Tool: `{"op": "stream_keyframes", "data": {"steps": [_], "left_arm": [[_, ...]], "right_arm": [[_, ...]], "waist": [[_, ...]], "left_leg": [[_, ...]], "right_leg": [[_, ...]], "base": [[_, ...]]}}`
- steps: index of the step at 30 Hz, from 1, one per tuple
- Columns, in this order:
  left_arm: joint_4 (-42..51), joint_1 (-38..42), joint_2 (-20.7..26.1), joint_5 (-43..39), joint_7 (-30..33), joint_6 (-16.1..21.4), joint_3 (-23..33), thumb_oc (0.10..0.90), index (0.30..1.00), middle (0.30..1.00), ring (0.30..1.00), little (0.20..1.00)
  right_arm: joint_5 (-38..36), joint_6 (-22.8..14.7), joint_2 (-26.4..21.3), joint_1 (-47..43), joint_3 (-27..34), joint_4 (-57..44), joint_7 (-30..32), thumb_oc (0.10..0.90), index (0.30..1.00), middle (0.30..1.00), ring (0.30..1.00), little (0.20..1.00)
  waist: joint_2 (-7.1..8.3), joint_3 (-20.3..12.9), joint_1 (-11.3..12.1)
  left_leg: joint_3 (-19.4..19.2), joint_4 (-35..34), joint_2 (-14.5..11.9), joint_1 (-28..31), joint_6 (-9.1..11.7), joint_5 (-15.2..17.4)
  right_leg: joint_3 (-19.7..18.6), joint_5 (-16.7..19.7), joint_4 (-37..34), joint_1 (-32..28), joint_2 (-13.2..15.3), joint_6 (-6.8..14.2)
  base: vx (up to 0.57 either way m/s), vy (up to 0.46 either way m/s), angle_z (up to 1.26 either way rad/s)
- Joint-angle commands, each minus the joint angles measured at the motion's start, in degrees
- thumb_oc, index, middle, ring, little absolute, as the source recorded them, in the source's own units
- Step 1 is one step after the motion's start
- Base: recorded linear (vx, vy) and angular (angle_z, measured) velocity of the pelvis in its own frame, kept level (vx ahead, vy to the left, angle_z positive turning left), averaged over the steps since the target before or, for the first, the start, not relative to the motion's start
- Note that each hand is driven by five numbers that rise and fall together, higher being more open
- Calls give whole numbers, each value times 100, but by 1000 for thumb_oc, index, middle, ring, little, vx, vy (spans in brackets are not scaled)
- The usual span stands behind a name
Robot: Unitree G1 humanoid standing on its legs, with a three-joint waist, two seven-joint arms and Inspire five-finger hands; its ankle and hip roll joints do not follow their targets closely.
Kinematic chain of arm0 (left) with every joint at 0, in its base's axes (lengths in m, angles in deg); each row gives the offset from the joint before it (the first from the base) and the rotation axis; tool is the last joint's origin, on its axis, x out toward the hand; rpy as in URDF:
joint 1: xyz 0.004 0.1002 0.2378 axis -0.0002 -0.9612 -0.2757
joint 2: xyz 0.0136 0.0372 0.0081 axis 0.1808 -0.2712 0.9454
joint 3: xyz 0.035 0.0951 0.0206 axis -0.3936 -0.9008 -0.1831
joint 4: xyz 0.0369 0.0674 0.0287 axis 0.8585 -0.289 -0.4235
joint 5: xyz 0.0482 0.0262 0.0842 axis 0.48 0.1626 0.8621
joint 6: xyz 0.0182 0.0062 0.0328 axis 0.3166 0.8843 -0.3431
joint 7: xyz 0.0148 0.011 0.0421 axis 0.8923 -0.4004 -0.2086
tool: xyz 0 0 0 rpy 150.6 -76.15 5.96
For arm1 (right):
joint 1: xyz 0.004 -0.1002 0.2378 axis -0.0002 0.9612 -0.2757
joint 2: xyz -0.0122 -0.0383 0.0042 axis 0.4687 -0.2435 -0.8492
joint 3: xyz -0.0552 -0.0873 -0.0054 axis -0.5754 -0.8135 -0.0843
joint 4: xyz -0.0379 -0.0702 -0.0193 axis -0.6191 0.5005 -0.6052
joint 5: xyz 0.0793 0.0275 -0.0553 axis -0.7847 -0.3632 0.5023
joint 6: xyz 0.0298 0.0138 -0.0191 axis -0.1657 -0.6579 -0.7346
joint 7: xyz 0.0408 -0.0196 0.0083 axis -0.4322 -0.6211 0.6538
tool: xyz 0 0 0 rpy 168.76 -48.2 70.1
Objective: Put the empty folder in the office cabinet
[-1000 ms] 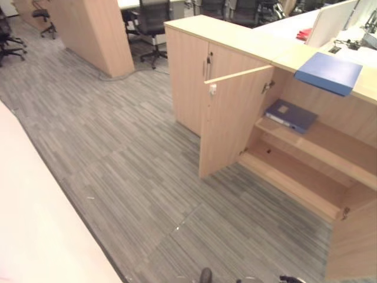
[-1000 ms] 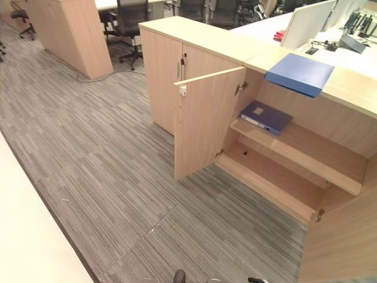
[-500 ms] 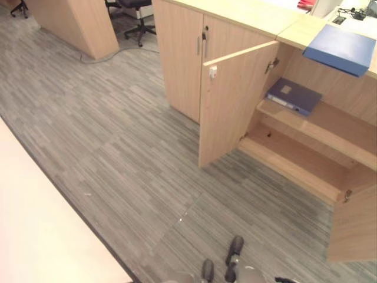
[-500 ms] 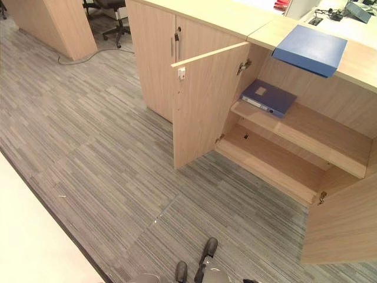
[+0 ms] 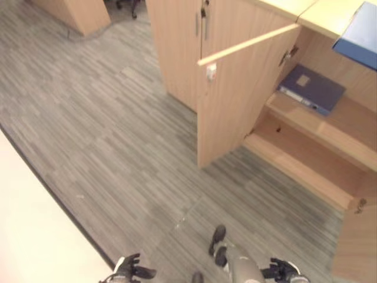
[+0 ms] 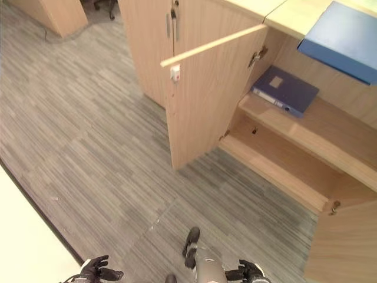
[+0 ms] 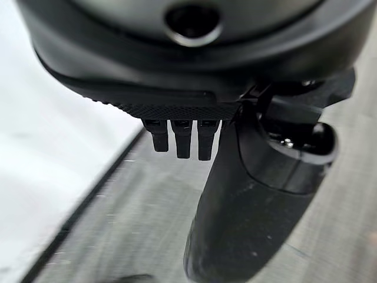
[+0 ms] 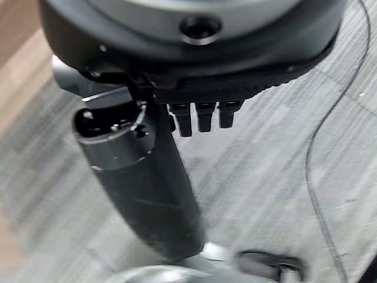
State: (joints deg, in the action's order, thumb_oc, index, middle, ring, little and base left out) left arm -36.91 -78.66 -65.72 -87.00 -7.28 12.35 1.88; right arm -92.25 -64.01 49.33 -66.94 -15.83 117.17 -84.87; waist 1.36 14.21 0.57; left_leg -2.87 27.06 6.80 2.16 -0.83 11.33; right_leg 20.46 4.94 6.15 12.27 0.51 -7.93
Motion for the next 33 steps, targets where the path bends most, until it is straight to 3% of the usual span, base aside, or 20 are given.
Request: {"op": "stream_keyframes", "data": {"steps": [1, 2, 3, 6, 8, 9, 11, 12, 14, 20, 33], "left_arm": [[148, 20, 272, -118, -13, 120, 103, 800, 900, 900, 900, 900], [186, -9, 263, -156, 3, 130, 130, 800, 900, 900, 900, 900], [207, -45, 235, -200, -3, 135, 131, 800, 900, 900, 900, 900], [295, -90, 218, -213, -31, 123, 111, 800, 900, 900, 900, 900], [359, -132, 227, -198, -70, 117, 82, 800, 900, 900, 900, 900], [392, -192, 231, -210, -110, 126, 58, 800, 900, 900, 900, 900], [459, -242, 234, -253, -136, 137, 70, 800, 900, 900, 900, 900], [408, -250, 227, -232, -132, 130, 63, 800, 900, 900, 900, 900], [279, -307, 192, -213, -152, 125, 98, 800, 900, 900, 900, 900], [-147, -253, 117, -99, -134, 129, 48, 800, 900, 900, 900, 900], [-238, -213, 58, -29, -163, 113, 26, 800, 900, 900, 900, 900]], "right_arm": [[-212, 31, -302, 197, -8, 176, 116, 800, 900, 900, 900, 900], [-222, 32, -318, 204, 3, 164, 120, 800, 900, 900, 900, 900], [-236, 52, -336, 214, 19, 160, 126, 800, 900, 900, 900, 900], [-224, 69, -340, 229, 37, 167, 128, 800, 900, 900, 900, 900], [-201, 78, -340, 263, 14, 190, 105, 800, 900, 900, 900, 900], [-159, 56, -344, 306, -42, 219, 77, 800, 900, 900, 900, 900], [-124, 33, -348, 341, -70, 223, 88, 800, 900, 900, 900, 900], [-94, 28, -355, 375, -65, 247, 92, 800, 900, 900, 900, 900], [-46, 21, -322, 427, -62, 263, 56, 800, 900, 900, 900, 900], [44, 54, -205, 534, -90, 367, 17, 800, 900, 900, 900, 900], [210, 109, -69, 369, -154, 345, -19, 800, 900, 900, 900, 900]], "waist": [[198, 201, 25], [209, 214, 37], [278, 239, 79], [341, 226, 154], [383, 227, 244], [319, 160, 330], [137, 133, 449], [65, 95, 474], [-19, 46, 546], [13, -283, 450], [-19, -569, 425]], "left_leg": [[349, 765, -1027, -615, 188, -902], [324, 1103, -1033, -764, 138, -1023], [305, 1441, -1007, -1274, -33, -922], [349, 1283, -879, -1703, -144, -740], [456, 661, -648, -1985, -127, -714], [676, -555, -423, -2030, 3, -1074], [980, -1620, -353, -2030, 174, -1705], [1112, -1950, -368, -2132, 204, -1872], [1385, -2445, -364, -1884, 186, -1910], [1401, -2696, -388, -1345, 115, -1990], [1128, -2775, -112, -1067, -218, -1559]], "right_leg": [[-261, -781, 48, -472, 118, 773], [-355, -830, 49, -552, 62, 709], [-568, -884, 35, -696, 70, 660], [-750, -878, -32, -872, 86, 676], [-977, -855, -108, -1037, 75, 719], [-1142, -911, -151, -1180, -9, 751], [-1289, -1023, -109, -1376, -206, 758], [-1357, -1093, -81, -1448, -292, 750], [-1580, -1224, 80, -1542, -402, 790], [-1842, -1258, -25, -1626, -244, 900], [-2023, -1130, -151, -1596, 175, 1257]], "base": [[125, -144, -96], [145, -126, -106], [102, -69, -64], [111, -7, -71], [177, 83, -47], [239, 136, -35], [264, 126, -50], [240, 102, -97], [221, 114, -98], [194, 143, -79], [91, 132, -21]]}}
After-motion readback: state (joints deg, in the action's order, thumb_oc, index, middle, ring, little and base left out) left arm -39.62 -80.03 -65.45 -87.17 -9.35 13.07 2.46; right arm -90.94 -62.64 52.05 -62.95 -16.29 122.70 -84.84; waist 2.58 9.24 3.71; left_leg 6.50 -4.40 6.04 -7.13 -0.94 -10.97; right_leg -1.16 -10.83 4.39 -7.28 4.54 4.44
